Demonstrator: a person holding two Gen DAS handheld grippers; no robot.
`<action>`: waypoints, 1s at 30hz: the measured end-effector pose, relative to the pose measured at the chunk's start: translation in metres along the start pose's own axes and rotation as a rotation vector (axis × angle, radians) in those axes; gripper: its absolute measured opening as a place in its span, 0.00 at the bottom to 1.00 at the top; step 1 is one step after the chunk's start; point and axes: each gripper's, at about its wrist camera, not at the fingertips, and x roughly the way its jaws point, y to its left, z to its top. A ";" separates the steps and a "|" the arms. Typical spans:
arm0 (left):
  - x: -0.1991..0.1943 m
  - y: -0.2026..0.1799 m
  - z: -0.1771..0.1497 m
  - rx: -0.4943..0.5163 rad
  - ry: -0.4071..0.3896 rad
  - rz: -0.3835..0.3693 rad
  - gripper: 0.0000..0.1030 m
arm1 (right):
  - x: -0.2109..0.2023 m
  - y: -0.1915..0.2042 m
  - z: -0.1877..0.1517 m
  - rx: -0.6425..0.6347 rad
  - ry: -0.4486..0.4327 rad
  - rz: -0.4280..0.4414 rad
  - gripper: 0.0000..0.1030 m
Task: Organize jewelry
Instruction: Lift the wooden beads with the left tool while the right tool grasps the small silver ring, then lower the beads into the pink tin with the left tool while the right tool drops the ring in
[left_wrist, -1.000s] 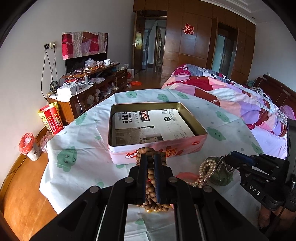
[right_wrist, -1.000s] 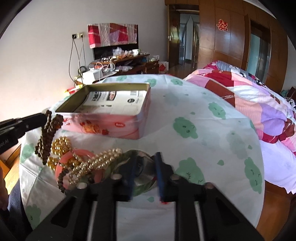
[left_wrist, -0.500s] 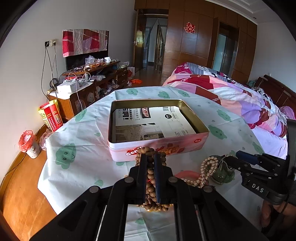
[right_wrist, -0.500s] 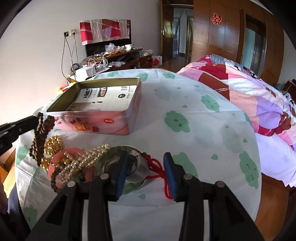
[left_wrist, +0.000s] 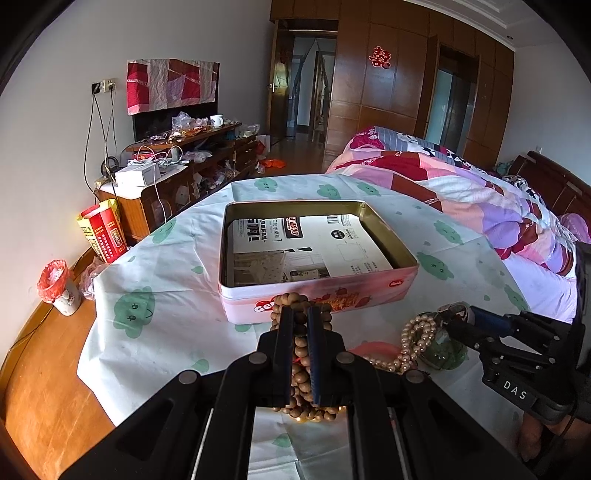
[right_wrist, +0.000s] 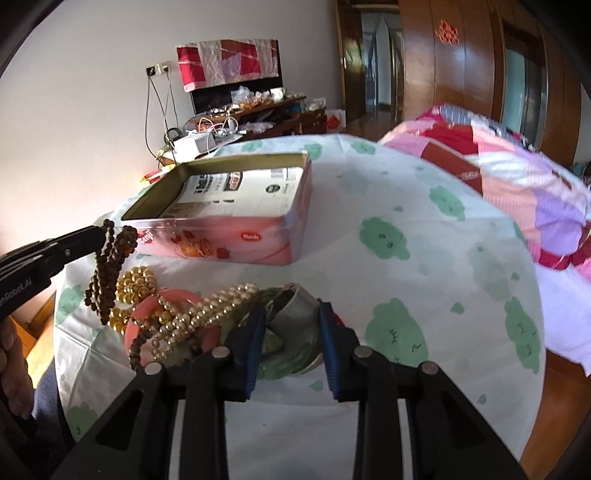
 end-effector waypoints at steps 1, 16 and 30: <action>0.000 0.000 0.000 0.002 -0.002 -0.001 0.06 | -0.002 0.002 0.000 -0.011 -0.011 -0.008 0.30; -0.008 0.007 0.010 -0.009 -0.038 0.003 0.06 | -0.023 0.014 0.013 -0.099 -0.100 -0.046 0.17; -0.009 0.009 0.032 0.009 -0.078 -0.022 0.06 | -0.045 0.020 0.050 -0.161 -0.200 -0.043 0.17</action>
